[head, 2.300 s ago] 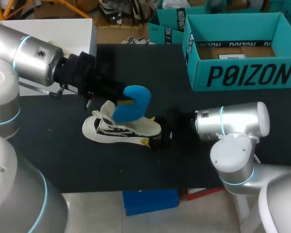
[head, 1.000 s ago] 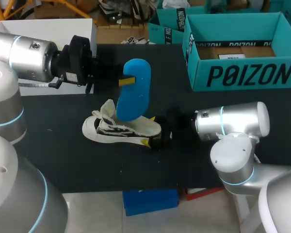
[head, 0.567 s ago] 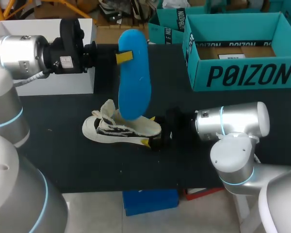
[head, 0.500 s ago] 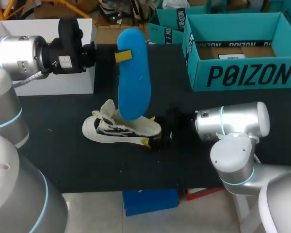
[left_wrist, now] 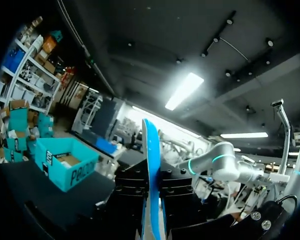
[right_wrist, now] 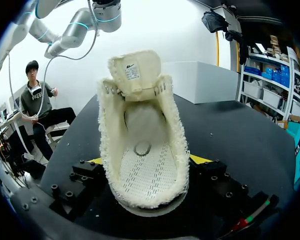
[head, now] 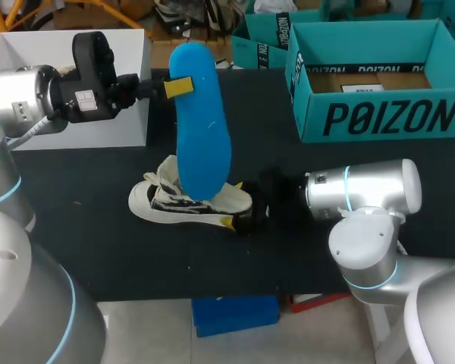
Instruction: Take the shoe out of the shoebox, open the shoe tongue, remove and reinsert the insole, then place the shoe into the shoebox
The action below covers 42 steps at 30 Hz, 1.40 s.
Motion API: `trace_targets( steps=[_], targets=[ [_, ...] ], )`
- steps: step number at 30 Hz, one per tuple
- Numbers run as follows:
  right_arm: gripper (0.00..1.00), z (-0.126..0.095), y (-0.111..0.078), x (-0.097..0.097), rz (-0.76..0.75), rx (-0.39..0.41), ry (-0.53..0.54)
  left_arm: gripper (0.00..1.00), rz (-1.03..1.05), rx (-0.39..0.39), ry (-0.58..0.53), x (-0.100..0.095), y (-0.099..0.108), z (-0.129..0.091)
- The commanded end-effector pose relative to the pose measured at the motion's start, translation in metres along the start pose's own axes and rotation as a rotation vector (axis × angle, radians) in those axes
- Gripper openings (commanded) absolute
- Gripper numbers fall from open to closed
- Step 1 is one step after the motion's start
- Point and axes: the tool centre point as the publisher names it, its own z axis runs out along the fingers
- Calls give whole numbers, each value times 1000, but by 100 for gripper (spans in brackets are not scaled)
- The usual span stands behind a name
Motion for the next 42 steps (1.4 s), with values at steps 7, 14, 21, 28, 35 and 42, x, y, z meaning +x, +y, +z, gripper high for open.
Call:
trace_targets(
  steps=[7,14,21,28,35,42],
  targets=[
    [0,14,-10,-5,0,-6,-7,0,-9,-7,14,-3,0,-2],
    [2,6,-12,-9,-6,38,-10,0,-9,-7,14,-3,0,-2],
    [100,-27,-4,-23,-45,177,-35,0,-9,-7,14,-3,0,-2],
    [100,-50,9,-33,-74,294,-28,0,-9,-7,14,-3,0,-2],
    [100,-61,25,-39,-104,429,35,0,-9,-7,14,-3,0,-2],
    [100,-68,37,-44,-139,591,81,0,-9,-7,14,-3,0,-2]
  ],
)
